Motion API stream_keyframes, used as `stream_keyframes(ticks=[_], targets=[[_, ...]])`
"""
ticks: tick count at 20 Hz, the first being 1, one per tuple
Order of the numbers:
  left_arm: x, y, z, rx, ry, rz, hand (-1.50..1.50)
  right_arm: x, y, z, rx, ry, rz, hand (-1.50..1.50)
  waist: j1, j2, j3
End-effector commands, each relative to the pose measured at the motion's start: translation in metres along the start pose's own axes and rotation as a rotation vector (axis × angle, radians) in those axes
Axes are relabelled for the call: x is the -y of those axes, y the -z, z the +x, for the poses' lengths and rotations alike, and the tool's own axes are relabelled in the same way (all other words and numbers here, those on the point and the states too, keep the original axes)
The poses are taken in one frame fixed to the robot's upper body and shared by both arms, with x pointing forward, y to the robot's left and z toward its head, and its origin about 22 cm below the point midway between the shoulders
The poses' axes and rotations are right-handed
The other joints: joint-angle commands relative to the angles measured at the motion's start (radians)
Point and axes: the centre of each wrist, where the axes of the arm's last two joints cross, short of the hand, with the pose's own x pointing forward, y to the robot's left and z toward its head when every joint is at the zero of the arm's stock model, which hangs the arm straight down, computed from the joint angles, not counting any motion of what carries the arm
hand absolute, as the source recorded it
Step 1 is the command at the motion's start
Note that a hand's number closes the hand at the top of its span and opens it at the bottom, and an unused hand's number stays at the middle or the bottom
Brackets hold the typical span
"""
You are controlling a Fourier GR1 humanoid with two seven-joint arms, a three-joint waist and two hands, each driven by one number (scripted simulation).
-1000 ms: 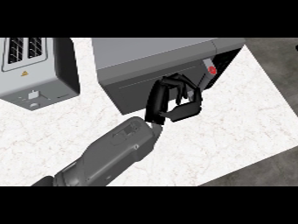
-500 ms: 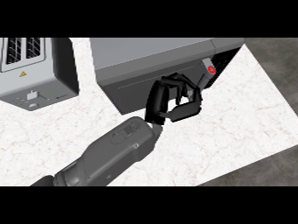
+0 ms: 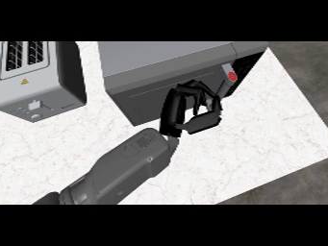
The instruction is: Pick up the milk, place it into the microwave and close the microwave
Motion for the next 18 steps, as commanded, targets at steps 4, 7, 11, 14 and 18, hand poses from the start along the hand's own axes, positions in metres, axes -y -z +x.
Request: stream_keyframes(ticks=[4,7,11,14,18], targets=[[-0.008,0.027,0.005,-0.009,0.028,0.042,1.50,0.002,0.004,0.005,0.016,0.023,0.040,-1.50,-0.005,0.013,-0.001],[-0.007,0.029,0.007,0.000,0.015,0.036,1.50,0.001,0.008,0.006,0.010,0.035,0.075,-1.50,0.003,0.017,-0.001],[-0.008,0.026,0.003,-0.003,0.015,0.042,1.50,-0.002,0.014,0.006,0.000,0.050,0.115,-1.50,0.003,0.020,-0.003],[-0.009,0.025,0.001,-0.003,0.020,0.046,1.50,0.000,0.010,0.006,-0.012,0.058,0.111,-1.50,-0.003,0.018,-0.002],[-0.006,0.030,0.006,0.014,0.014,0.041,1.50,0.003,0.010,0.011,-0.006,0.061,0.110,-1.50,-0.003,0.015,-0.001]])
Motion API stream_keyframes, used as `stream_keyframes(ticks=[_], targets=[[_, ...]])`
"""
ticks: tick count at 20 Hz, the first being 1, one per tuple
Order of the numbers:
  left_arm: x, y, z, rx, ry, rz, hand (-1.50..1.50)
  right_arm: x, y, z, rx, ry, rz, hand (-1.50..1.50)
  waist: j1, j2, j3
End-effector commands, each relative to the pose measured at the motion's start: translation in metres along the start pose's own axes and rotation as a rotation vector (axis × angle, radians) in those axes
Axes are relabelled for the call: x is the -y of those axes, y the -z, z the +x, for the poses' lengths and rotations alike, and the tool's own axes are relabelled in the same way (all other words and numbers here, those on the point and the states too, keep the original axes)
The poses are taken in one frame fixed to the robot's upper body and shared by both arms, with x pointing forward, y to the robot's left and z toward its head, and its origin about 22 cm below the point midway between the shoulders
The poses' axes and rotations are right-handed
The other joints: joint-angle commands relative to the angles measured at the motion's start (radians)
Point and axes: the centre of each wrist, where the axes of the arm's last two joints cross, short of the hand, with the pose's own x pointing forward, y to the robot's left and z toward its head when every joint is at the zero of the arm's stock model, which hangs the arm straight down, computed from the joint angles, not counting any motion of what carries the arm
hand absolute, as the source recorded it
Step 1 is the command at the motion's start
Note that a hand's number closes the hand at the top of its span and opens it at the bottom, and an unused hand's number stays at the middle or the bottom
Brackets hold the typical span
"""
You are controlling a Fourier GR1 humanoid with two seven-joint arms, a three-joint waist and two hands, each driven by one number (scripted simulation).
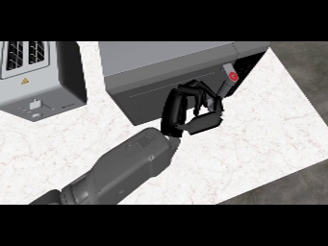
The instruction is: Pick up the milk, place it into the microwave and close the microwave
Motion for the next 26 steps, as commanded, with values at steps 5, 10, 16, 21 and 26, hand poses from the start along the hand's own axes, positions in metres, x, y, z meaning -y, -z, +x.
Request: stream_keyframes(ticks=[5,10,16,21,26], targets=[[-0.010,0.026,0.003,-0.015,0.021,0.045,1.50,0.003,0.002,0.009,-0.006,0.000,0.017,-1.50,-0.007,0.015,-0.004],[-0.013,0.023,-0.002,-0.020,0.028,0.060,1.50,0.005,-0.001,0.013,0.000,0.007,0.036,-1.50,-0.016,0.012,-0.002],[-0.014,0.024,-0.007,-0.031,0.133,0.015,1.50,0.003,0.009,0.012,0.032,0.039,0.095,-1.50,-0.004,0.009,0.002],[-0.022,0.020,-0.015,-0.105,0.181,0.103,1.50,0.001,0.006,0.007,0.026,0.075,0.120,-1.50,0.011,0.001,0.002],[-0.031,0.013,-0.025,-0.154,0.215,0.152,1.50,0.005,-0.001,0.021,0.033,0.054,0.107,-1.50,0.030,-0.009,0.000]])
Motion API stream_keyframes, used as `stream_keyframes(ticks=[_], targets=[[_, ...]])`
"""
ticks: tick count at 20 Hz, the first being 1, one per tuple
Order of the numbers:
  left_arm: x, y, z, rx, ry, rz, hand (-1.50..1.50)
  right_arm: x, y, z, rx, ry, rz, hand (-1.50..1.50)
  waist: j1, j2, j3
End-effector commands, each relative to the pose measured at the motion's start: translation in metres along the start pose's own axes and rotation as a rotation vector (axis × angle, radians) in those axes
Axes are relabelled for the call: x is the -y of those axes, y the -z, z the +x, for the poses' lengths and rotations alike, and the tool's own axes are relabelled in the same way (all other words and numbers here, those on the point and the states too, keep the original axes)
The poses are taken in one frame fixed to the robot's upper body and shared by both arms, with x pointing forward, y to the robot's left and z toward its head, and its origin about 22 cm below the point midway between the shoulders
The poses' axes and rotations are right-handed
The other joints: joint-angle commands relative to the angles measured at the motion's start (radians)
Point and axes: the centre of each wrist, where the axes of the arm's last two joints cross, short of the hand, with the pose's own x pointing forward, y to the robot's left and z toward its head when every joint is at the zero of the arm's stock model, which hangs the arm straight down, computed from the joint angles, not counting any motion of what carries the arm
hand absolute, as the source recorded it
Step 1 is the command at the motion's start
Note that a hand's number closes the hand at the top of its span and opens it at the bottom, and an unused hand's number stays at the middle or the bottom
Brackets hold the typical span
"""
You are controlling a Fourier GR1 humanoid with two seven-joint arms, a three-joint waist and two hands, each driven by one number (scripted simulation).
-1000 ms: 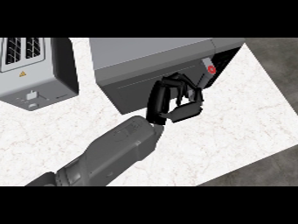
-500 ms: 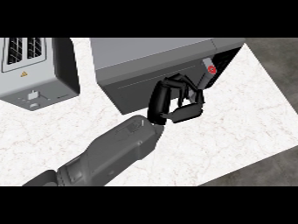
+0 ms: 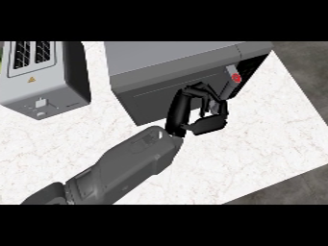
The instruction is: Pick up the milk, place it into the microwave and close the microwave
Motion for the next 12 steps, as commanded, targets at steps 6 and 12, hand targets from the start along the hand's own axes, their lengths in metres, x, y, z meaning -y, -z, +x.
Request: stream_keyframes(ticks=[6,12], targets=[[-0.040,0.000,-0.033,-0.201,0.076,0.250,1.50,-0.002,-0.010,0.008,-0.004,0.006,-0.015,-1.50,0.048,0.004,-0.006],[-0.047,-0.003,-0.037,-0.200,0.069,0.242,-1.50,-0.002,-0.017,0.020,-0.039,-0.011,-0.018,-1.50,0.059,0.002,-0.006]])
